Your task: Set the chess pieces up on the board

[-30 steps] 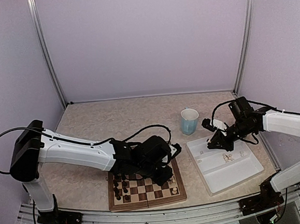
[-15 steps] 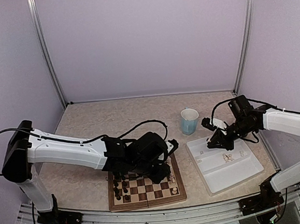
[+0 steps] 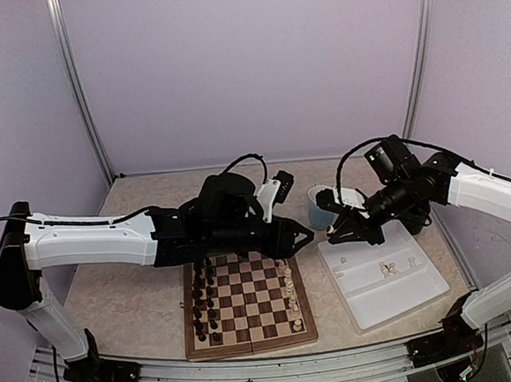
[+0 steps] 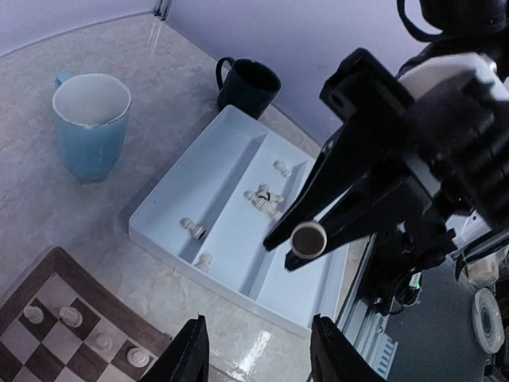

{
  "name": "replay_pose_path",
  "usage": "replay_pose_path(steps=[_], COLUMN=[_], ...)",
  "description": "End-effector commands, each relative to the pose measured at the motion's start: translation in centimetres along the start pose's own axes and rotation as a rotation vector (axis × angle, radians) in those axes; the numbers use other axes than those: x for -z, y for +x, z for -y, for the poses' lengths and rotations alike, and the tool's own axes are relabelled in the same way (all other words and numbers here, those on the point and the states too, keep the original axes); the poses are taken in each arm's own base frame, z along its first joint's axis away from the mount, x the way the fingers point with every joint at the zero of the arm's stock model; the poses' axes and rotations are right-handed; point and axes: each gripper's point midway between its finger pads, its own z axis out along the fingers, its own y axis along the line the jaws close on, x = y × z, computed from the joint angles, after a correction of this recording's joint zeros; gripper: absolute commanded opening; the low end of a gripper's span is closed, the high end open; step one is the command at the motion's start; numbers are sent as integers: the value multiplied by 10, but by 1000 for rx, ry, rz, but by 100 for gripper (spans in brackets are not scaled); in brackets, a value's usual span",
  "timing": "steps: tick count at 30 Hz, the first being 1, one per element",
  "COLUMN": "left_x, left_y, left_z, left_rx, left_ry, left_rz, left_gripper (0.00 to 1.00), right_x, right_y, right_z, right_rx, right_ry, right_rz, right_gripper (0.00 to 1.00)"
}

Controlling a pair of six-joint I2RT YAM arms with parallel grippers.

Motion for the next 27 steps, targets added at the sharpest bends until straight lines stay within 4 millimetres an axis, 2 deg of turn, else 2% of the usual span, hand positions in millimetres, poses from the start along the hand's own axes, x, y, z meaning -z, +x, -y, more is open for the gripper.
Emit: replay_pose_path(steps=[1, 9, 20, 24, 27], left_x=[-9, -30, -30, -24, -11], left_y=[-23, -15, -13, -22, -44], left_z=[32, 37, 31, 28, 29], left_rx=[55, 77, 86, 78, 74], left_ry=[180, 234, 260, 282, 300], left_rz=[81, 45, 48, 103, 211], left_gripper=[46, 45, 17, 13, 13], right_x=[-4, -9, -9, 1, 30], right_y=[-7, -14, -16, -20, -34], right_z=[-16, -21, -23, -14, 10], right_rx=[19, 46, 58, 59, 10], right_ry=[-67, -86, -88, -31, 47], right_rz=[-27, -37, -39, -13, 109], right_gripper=[9, 9, 12, 26, 47])
